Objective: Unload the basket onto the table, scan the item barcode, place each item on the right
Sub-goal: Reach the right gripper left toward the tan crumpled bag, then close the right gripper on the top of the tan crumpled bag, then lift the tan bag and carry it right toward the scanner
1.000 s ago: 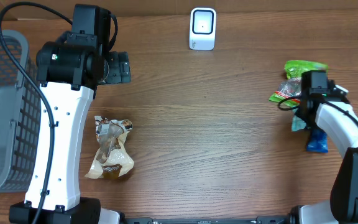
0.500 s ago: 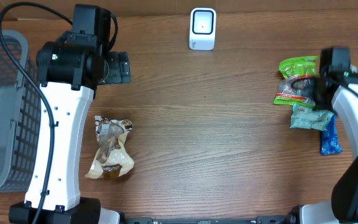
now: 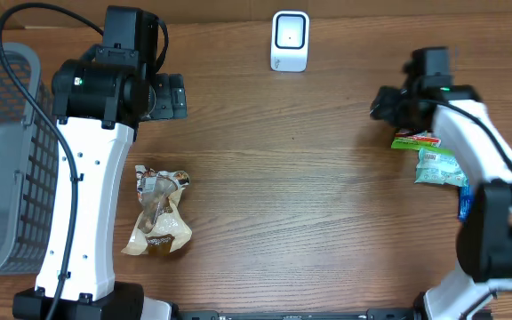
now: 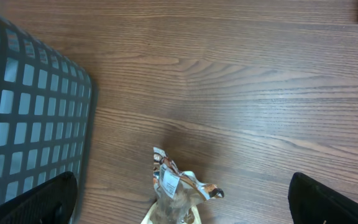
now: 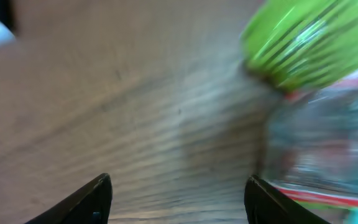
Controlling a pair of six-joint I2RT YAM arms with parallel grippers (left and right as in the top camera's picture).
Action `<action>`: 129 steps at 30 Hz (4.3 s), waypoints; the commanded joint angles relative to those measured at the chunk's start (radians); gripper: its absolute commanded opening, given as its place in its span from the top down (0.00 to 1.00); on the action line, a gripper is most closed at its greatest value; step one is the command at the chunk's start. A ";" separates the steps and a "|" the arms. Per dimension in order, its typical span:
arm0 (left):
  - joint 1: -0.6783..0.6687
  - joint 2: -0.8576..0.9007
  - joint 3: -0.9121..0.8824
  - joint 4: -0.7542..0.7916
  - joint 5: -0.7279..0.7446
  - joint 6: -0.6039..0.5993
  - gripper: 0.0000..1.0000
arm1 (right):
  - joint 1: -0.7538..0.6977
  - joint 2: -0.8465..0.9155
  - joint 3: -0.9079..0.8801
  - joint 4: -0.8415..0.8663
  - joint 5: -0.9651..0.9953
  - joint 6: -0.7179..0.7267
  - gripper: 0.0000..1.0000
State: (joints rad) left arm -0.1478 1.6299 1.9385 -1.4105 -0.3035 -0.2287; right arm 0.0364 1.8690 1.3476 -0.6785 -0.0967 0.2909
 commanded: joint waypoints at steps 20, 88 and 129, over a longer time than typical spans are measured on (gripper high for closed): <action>0.003 -0.020 0.016 0.001 -0.011 0.015 0.00 | -0.201 0.066 0.090 -0.211 -0.542 -0.112 0.46; 0.003 -0.020 0.016 0.001 -0.011 0.015 0.00 | 0.900 0.366 0.184 0.652 -0.262 0.138 0.28; 0.003 -0.020 0.016 0.001 -0.011 0.015 0.00 | 0.352 0.221 0.213 0.113 -0.598 -0.169 0.96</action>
State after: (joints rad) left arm -0.1478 1.6299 1.9385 -1.4105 -0.3035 -0.2287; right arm 0.4091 2.1292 1.5196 -0.5541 -0.6113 0.1696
